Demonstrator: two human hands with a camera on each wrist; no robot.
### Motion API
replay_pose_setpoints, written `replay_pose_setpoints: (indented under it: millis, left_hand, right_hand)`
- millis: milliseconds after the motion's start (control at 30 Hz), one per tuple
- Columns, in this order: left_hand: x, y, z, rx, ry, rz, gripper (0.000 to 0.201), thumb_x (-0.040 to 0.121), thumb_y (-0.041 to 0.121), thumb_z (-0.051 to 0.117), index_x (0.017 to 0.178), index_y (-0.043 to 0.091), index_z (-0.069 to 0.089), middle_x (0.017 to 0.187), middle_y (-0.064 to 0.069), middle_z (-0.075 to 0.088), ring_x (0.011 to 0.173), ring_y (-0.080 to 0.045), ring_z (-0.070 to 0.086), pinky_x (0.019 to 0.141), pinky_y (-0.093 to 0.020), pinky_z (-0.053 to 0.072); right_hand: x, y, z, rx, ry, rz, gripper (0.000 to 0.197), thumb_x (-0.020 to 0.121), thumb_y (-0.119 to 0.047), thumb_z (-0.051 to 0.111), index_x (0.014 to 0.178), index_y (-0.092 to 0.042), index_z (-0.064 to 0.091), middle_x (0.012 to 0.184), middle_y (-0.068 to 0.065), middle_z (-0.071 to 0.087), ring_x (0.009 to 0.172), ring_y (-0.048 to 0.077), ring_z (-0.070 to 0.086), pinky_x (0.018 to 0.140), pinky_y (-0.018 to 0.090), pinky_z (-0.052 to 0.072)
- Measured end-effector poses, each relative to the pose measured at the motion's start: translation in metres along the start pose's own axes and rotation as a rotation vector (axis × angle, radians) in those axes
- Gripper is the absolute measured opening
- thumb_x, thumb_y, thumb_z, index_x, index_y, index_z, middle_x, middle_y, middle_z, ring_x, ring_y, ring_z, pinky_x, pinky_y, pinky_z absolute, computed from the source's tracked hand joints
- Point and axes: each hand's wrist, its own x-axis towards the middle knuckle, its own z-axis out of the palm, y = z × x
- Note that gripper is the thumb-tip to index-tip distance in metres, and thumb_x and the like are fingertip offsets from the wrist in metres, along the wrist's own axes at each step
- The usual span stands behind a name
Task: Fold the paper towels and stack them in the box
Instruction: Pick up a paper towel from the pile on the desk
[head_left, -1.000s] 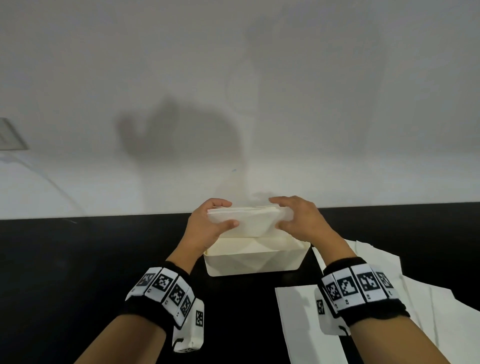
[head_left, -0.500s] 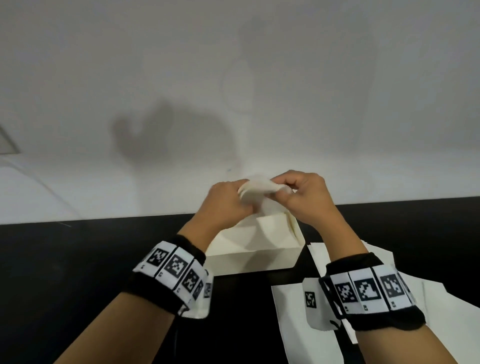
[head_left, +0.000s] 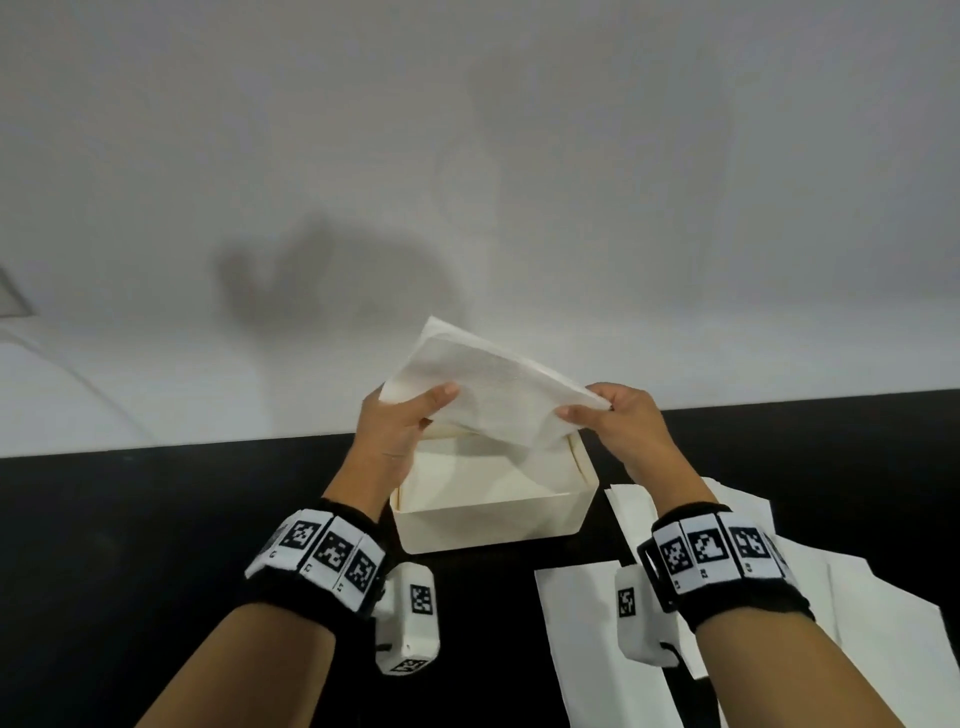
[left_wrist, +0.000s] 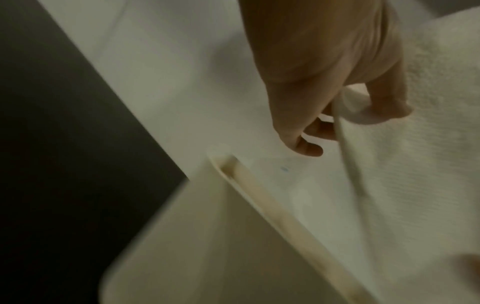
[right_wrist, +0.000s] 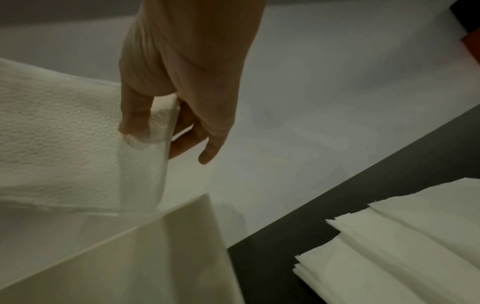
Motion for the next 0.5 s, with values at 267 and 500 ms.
replay_pose_setpoints:
  millis: [267,500]
  left_hand:
    - [-0.002,-0.019,-0.037,0.502,0.009,0.009,0.029,0.076,0.0,0.074,0.088,0.025,0.064,0.092,0.005,0.066,0.081,-0.007,0.063,0.066,-0.017,0.055]
    - [0.001,-0.032,-0.026,0.488,0.056,0.016,0.019,0.078,0.01,0.074,0.083,0.026,0.066,0.094,0.006,0.065,0.093,-0.019,0.061,0.088,-0.038,0.052]
  right_hand:
    - [0.006,0.022,0.006,0.118,-0.067,0.049,0.019,0.077,0.0,0.072,0.085,-0.016,0.065,0.084,0.001,0.067,0.078,0.015,0.064,0.067,0.021,0.051]
    - [0.008,0.023,0.011,0.089,-0.044,0.044,0.021,0.08,0.002,0.069,0.082,-0.018,0.062,0.083,0.0,0.065,0.077,0.015,0.062,0.066,0.024,0.051]
